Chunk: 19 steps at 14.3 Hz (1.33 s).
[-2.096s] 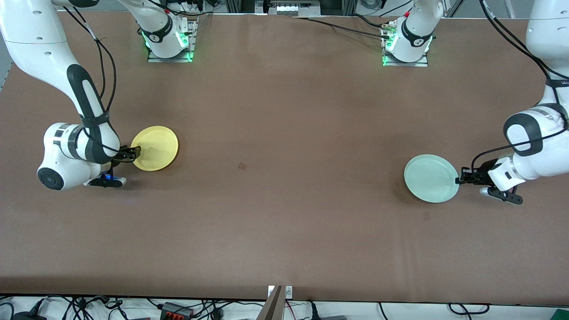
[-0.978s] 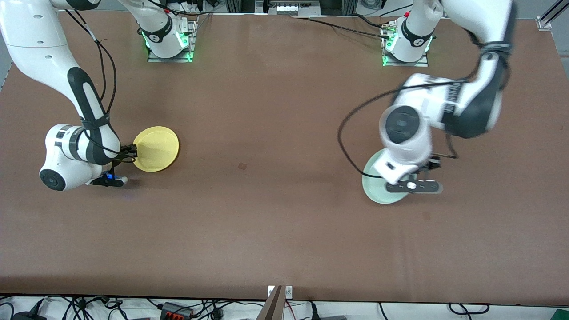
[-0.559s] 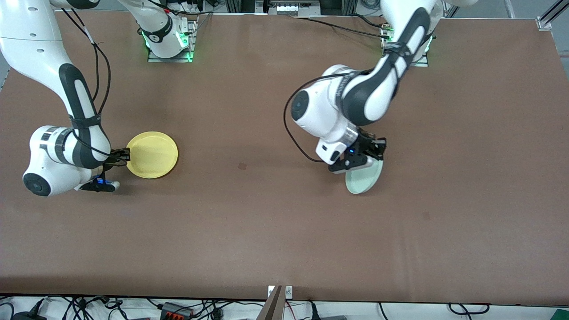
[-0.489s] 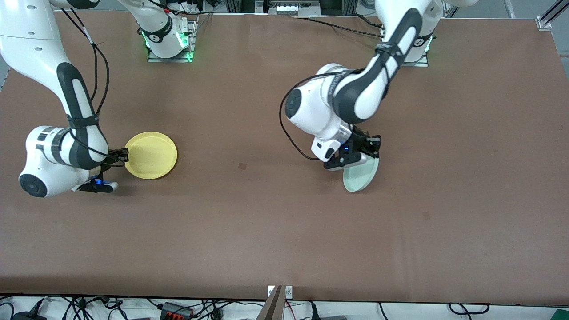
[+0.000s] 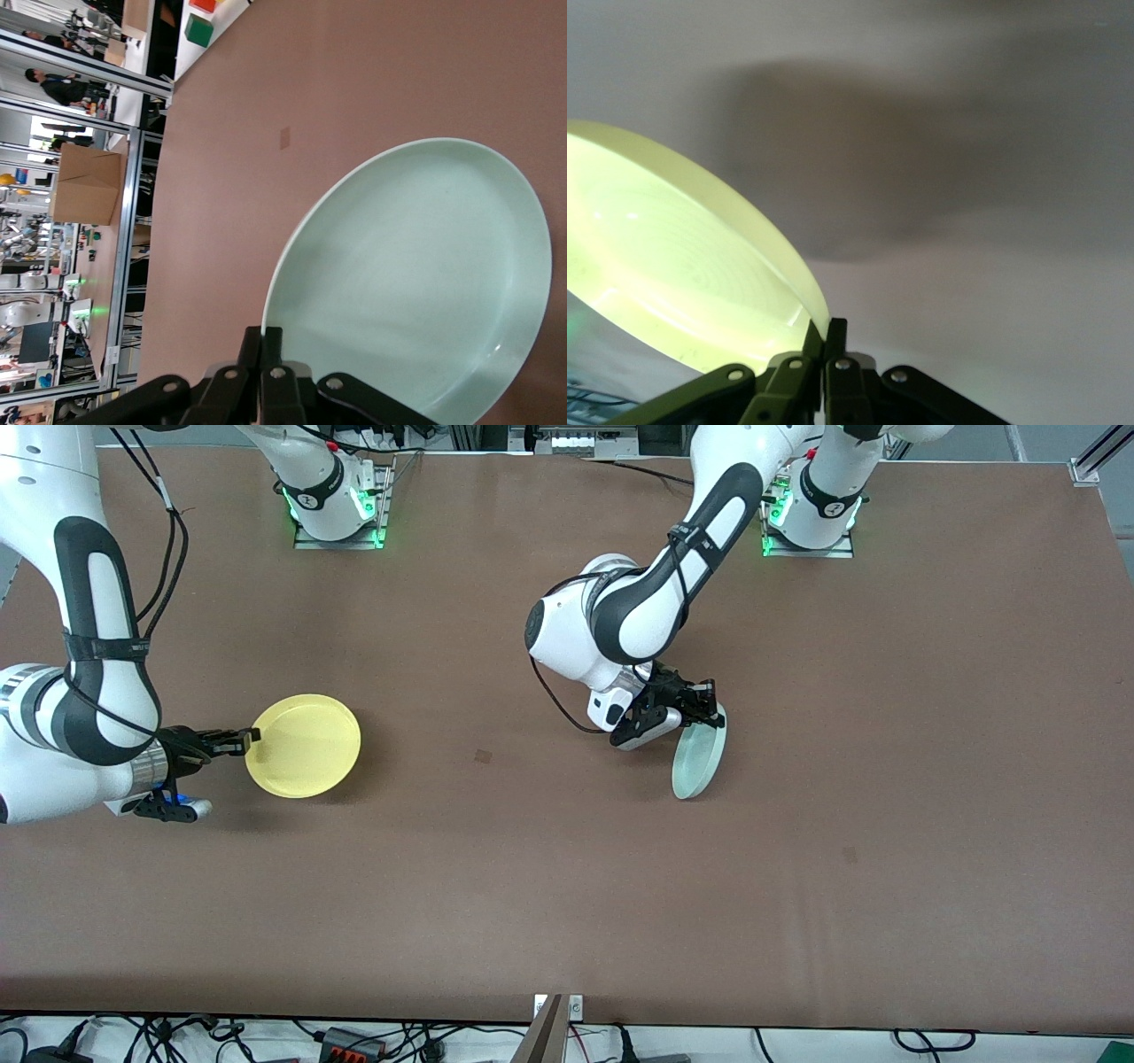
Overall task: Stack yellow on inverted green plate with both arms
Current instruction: 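Lower the inverted green plate to the table center with the left gripper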
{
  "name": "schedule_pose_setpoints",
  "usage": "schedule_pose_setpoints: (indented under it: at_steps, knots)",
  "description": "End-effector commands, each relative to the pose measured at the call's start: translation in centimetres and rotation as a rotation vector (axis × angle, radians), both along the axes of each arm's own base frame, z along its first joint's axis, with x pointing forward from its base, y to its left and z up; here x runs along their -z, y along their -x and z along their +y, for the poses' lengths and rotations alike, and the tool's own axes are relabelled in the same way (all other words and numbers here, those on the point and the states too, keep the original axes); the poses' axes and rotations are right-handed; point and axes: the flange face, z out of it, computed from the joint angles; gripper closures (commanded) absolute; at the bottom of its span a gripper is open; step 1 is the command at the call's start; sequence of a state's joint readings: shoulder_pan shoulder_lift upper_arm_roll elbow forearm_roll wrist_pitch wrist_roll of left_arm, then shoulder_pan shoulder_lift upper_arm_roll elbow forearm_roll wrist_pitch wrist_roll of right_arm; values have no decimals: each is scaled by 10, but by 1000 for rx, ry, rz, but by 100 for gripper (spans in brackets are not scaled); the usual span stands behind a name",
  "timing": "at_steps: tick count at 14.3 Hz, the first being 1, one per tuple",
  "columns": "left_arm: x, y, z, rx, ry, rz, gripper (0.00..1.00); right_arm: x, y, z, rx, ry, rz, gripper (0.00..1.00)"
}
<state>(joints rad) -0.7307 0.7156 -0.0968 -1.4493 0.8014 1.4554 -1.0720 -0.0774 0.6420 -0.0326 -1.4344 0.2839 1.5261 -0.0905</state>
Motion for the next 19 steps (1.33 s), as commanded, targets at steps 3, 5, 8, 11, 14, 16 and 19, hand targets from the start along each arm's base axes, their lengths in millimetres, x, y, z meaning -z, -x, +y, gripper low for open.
schedule_pose_setpoints:
  at_steps: [3,5,8,11,14,16,19]
  knots:
    - [24,7,-17,-54,3,-109,97,2,-6,60,-11,-113,2,100]
    - [26,9,-19,-57,9,-112,80,0,-6,73,-3,-149,0,100]
    - [25,11,-31,-30,68,-112,18,0,-6,93,-13,-178,2,100]
    - [18,7,-50,0,188,-124,1,-4,-8,92,-20,-180,-13,100]
    - [4,5,-62,-13,310,-117,1,-4,-9,83,-14,-179,-17,100]
    - [-12,7,-74,-57,444,-101,0,-3,-10,82,-15,-171,-27,100]
    - [-54,-8,-78,-109,624,-102,0,1,-11,79,-32,-158,-36,100]
